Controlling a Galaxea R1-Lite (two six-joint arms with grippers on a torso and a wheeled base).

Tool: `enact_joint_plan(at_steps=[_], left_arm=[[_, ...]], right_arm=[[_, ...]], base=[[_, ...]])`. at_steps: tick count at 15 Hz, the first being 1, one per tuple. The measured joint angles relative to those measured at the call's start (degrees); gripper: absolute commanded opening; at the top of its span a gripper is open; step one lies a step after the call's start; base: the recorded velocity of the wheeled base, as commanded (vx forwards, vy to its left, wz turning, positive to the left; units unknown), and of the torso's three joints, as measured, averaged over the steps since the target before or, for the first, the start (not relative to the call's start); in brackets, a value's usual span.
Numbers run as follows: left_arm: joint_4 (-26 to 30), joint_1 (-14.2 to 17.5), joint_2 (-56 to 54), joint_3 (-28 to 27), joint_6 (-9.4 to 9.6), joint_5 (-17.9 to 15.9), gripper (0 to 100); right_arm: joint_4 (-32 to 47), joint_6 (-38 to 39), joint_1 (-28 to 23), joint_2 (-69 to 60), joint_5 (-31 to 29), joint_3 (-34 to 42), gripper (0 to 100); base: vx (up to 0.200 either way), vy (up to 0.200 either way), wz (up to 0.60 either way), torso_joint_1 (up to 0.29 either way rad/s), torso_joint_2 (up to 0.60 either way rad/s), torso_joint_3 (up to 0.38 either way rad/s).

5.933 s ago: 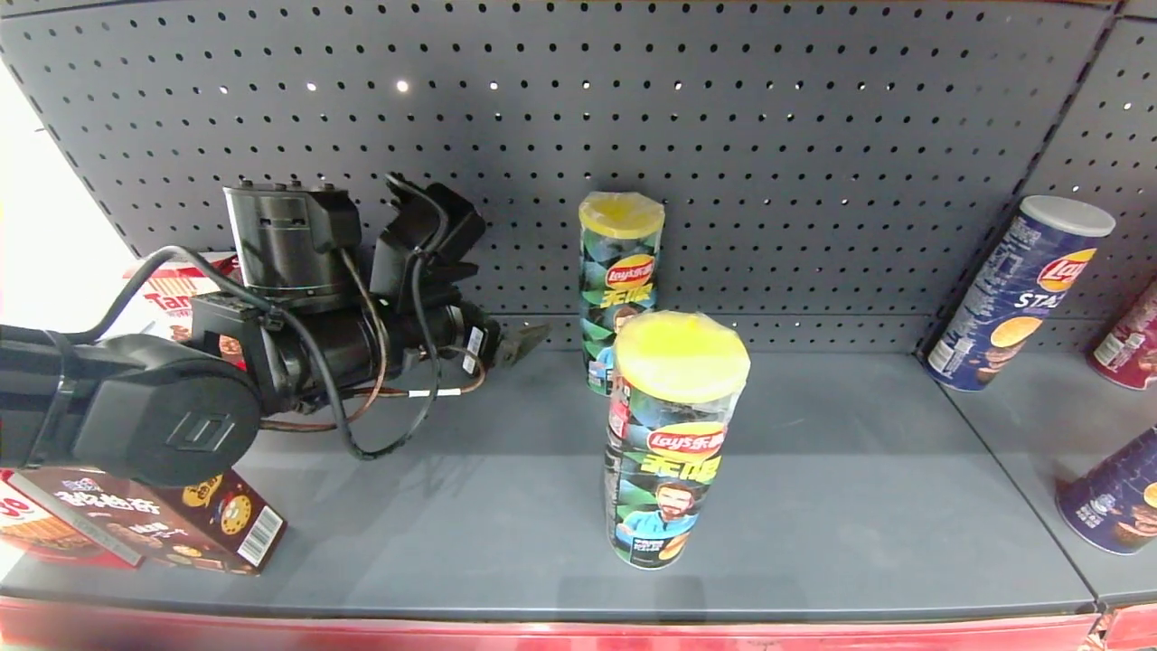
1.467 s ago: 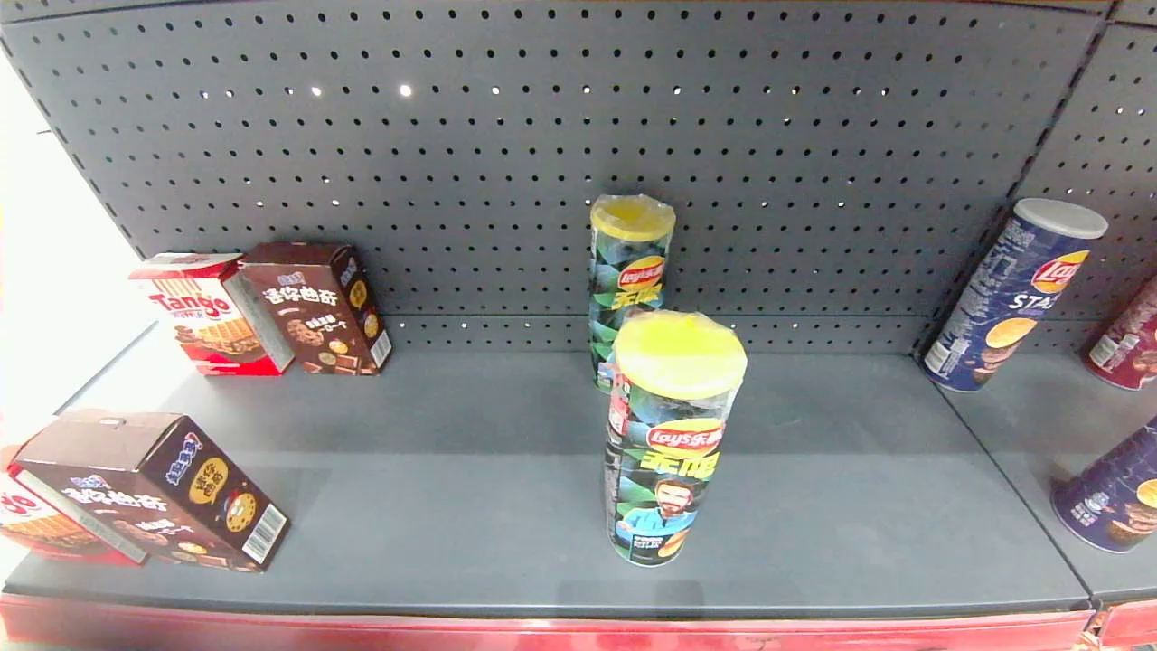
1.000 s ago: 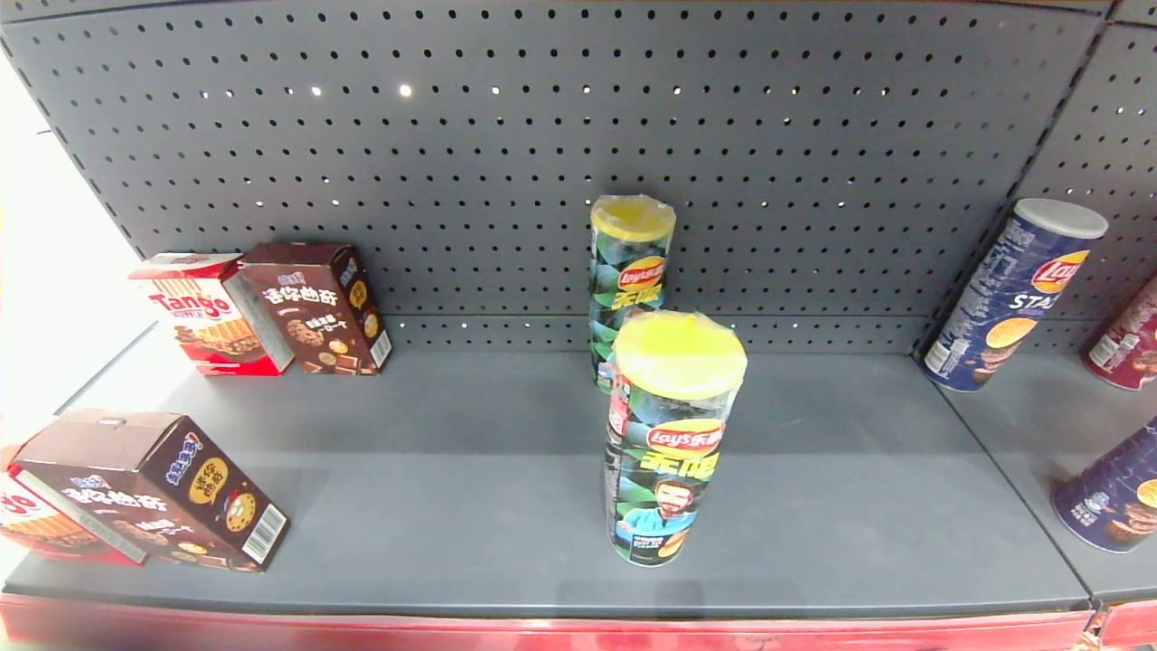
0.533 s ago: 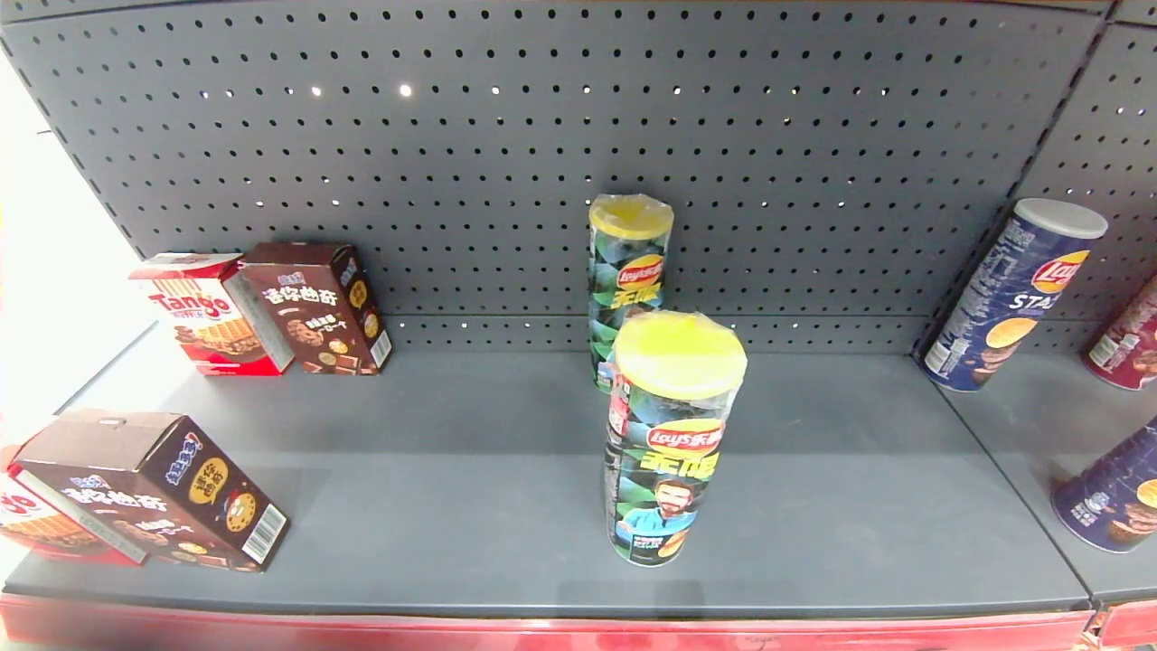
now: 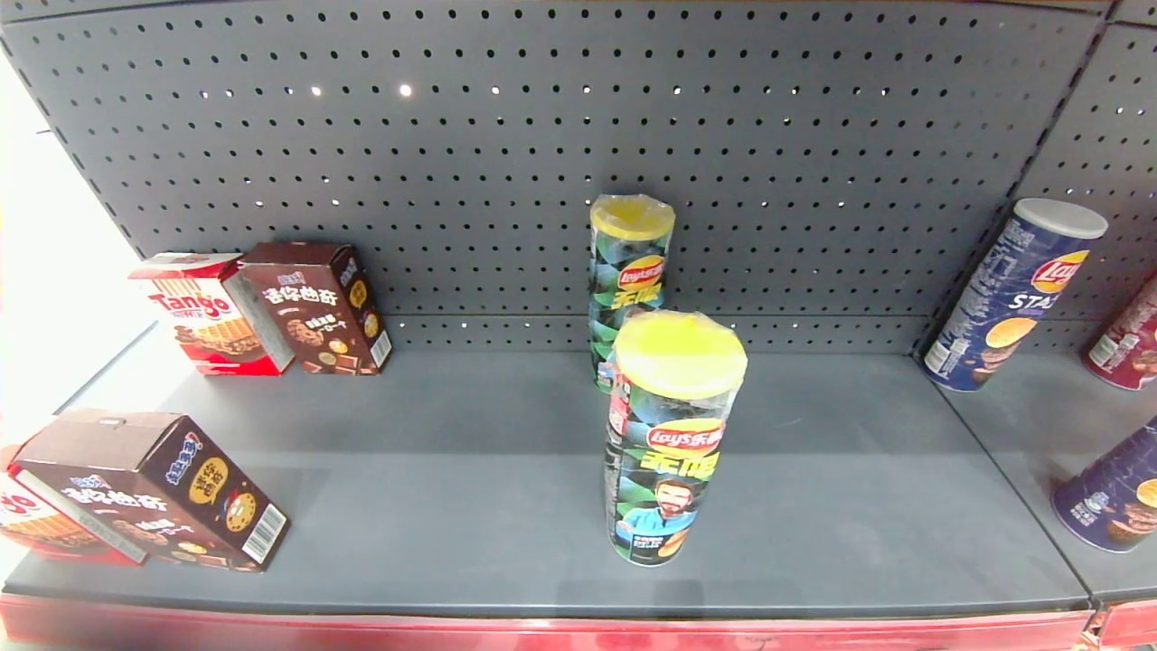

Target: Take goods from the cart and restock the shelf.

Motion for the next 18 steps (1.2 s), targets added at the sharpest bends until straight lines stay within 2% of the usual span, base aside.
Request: enact_joint_plan(at_steps=[3,7,13,18], left_arm=[[0.00,0.00,0.00,0.00,-0.02,-0.02,100],[0.00,0.00,0.02,0.05,-0.10,-0.35,100],[0.00,0.00,0.05,0.06,-0.10,-0.41,100],[-0.02,0.00,0.05,0.06,-0.27,-0.39,100]], right_arm=[[-0.16,-1.97,7.28,15.36,1.56,-8.03,100],[-0.29,-4.02,13.39,28.50,1.28,-10.03,100],[-10.47,-3.07,14.98,39.39,-4.74,-10.45,100],[-10.85,-0.33,17.71,44.30,-4.96,-11.89,100]], base=[[0.000,0.000,0.00,0.000,0.00,0.000],[0.000,0.000,0.00,0.000,0.00,0.000],[0.000,0.000,0.00,0.000,0.00,0.000],[0.000,0.000,0.00,0.000,0.00,0.000]])
